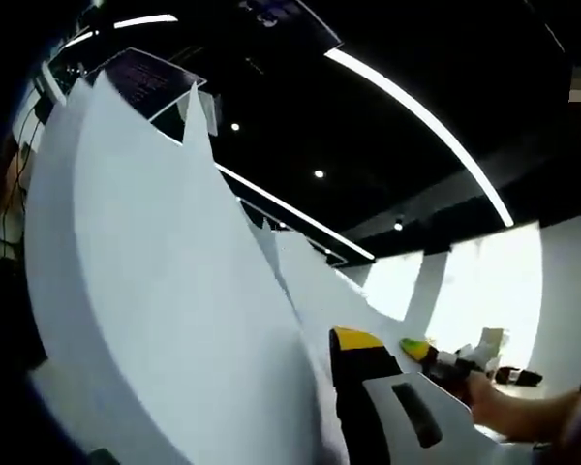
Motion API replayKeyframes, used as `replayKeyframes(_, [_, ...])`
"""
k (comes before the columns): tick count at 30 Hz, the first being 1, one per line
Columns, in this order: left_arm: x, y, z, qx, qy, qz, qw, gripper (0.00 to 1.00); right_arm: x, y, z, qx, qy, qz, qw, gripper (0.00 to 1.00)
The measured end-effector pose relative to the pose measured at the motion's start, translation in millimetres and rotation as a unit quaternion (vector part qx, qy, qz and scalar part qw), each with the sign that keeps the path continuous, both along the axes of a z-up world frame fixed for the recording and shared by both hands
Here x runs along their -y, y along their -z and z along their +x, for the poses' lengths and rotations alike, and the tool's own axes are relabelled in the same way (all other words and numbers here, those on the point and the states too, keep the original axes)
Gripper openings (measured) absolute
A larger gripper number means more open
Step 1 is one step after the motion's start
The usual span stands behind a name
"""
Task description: Organize the stack of printing papers by aligning and flattening the scattered papers on the table
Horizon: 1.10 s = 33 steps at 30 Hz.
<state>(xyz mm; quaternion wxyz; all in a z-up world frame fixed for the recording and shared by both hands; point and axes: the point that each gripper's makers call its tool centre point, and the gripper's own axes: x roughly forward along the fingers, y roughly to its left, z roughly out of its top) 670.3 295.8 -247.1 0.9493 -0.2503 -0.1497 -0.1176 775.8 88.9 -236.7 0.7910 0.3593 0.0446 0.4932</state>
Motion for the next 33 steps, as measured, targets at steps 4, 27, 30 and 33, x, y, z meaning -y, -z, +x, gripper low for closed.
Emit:
replayKeyframes(4, [0, -0.3, -0.2, 0.001, 0.001, -0.002, 1.0000, 0.18, -7, 4.8, -3, -0.001, -0.006, -0.011, 0.9999, 0.00])
replayKeyframes(27, [-2, -0.6, 0.1, 0.003, 0.004, -0.010, 0.9999, 0.21, -46, 20.2, -52, -0.009, -0.070, -0.044, 0.9965, 0.00])
replayKeyframes(30, [-2, -0.6, -0.1, 0.003, 0.003, -0.010, 0.9999, 0.21, -48, 21.2, -58, -0.004, -0.079, -0.052, 0.9955, 0.00])
replayKeyframes(33, [-1, -0.7, -0.2, 0.003, 0.003, -0.011, 0.9999, 0.21, -50, 22.6, -62, 0.003, -0.082, -0.062, 0.9947, 0.00])
